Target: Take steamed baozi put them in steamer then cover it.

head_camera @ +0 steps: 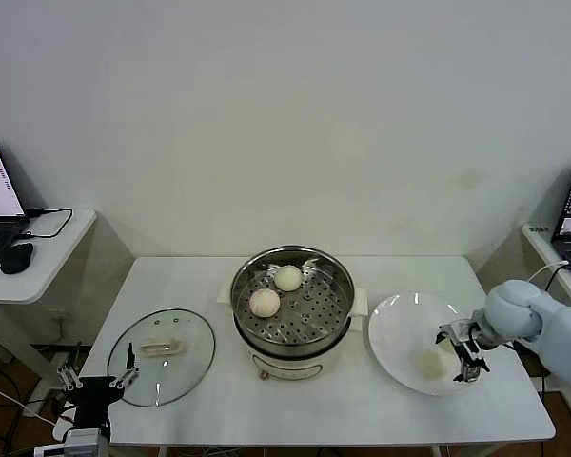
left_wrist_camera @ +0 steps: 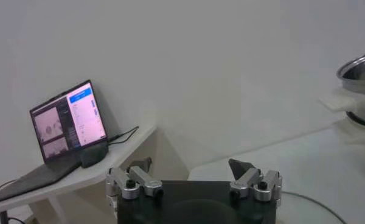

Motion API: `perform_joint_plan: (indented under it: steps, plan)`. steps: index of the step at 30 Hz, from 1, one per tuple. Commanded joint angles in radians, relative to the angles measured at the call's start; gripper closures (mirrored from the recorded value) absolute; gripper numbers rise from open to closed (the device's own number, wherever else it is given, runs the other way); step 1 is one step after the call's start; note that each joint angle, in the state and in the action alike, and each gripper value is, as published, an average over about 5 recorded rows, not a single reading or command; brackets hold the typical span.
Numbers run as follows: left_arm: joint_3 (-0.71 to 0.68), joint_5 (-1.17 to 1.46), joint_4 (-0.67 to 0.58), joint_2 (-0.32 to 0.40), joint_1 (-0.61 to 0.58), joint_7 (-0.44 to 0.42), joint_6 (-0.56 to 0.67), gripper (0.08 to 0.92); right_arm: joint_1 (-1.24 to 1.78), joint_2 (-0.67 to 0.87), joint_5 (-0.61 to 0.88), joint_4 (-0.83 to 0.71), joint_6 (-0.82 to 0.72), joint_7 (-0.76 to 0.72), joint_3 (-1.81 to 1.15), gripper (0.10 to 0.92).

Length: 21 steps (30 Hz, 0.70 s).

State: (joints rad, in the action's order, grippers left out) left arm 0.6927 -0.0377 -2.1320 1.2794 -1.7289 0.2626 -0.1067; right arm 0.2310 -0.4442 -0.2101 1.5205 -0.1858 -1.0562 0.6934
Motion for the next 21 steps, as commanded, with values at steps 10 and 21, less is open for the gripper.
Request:
perform_joint_plan:
  steps: [10, 21]
  plan:
    - [-0.001, -0.001, 0.008, 0.001, 0.004, 0.0, 0.001, 0.177, 0.073, -0.07, -0.03, -0.078, 0.003, 0.028, -0.06, 0.248]
    - [0.0, -0.001, 0.002, 0.003, 0.001, 0.002, 0.001, 0.177, 0.041, -0.064, -0.016, -0.07, -0.002, 0.008, -0.055, 0.42]
